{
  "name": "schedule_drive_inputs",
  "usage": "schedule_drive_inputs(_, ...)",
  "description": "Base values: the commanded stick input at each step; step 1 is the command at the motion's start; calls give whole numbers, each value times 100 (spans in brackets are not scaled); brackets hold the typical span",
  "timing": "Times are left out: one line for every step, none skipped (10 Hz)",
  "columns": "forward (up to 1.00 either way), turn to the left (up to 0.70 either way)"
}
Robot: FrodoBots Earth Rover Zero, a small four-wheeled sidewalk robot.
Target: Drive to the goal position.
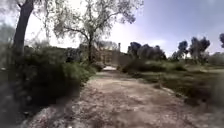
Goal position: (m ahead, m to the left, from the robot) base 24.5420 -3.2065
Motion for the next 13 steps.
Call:
schedule_drive_inputs(70,0)
schedule_drive_inputs(70,0)
schedule_drive_inputs(70,0)
schedule_drive_inputs(70,0)
schedule_drive_inputs(70,0)
schedule_drive_inputs(70,0)
schedule_drive_inputs(70,0)
schedule_drive_inputs(70,0)
schedule_drive_inputs(70,0)
schedule_drive_inputs(70,0)
schedule_drive_inputs(70,0)
schedule_drive_inputs(70,0)
schedule_drive_inputs(70,0)
